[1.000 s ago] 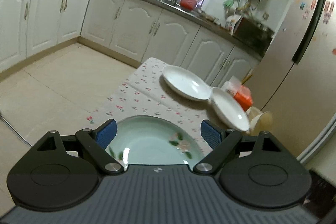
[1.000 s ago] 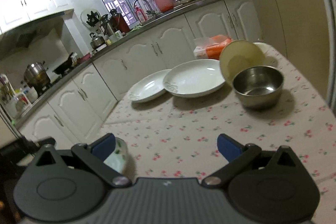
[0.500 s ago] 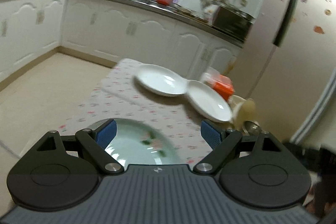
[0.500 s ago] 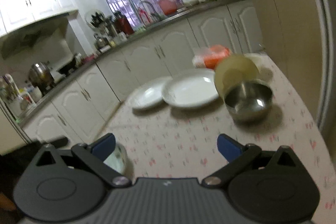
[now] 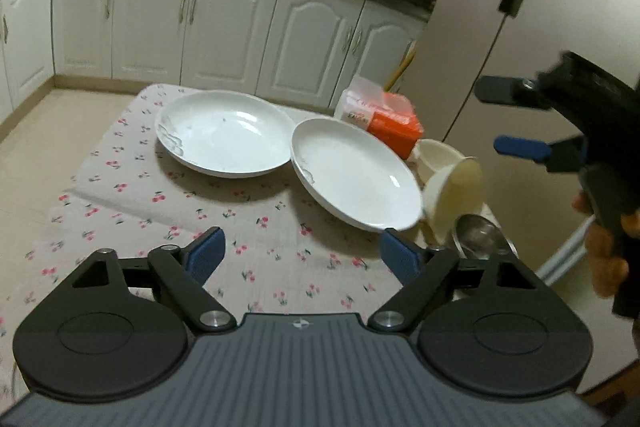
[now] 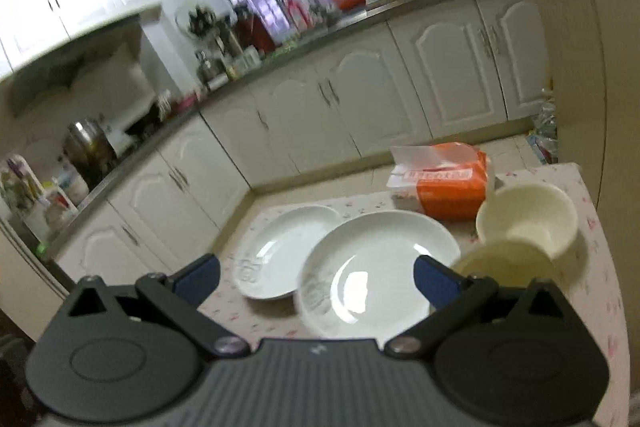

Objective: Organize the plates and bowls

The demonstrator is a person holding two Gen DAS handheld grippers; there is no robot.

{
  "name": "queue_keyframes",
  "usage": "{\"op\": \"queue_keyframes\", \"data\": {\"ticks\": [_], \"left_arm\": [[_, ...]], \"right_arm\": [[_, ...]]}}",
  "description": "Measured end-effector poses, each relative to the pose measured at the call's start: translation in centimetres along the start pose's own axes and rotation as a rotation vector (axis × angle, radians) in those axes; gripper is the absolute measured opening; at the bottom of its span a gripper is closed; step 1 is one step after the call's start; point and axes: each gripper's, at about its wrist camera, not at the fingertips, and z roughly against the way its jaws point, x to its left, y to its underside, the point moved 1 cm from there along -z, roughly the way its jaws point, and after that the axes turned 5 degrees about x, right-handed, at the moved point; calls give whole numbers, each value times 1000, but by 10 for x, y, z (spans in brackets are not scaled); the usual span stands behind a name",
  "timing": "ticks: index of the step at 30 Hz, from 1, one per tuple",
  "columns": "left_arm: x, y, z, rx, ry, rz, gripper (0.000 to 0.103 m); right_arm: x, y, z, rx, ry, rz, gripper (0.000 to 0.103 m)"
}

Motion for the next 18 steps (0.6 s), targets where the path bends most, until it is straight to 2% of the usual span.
{"op": "queue_keyframes", "data": {"ticks": [2,4,9,12,14,18], "left_arm": [[-1,-8,-14,19,0,10,88],[-1,-13,-28,36,2,20,85],[0,-24,-58,88,18,57,68],[-1,-25,-73,106,15,66,61],[-3,-26,-80,117,17,69,50],[-7,-31,-94,130,19,69,48]], "right_arm": [[-11,-14,-22,36,4,-5,102],[-23,-26,-42,79,-14,-22,102],[-48,-43,-86,205,-10,-65,102],[-61,-47,-102,257,40,-94,102],[-62,-49,-110,287,49,-85,102],[-60,-53,-123,344,70,-64,102]]}}
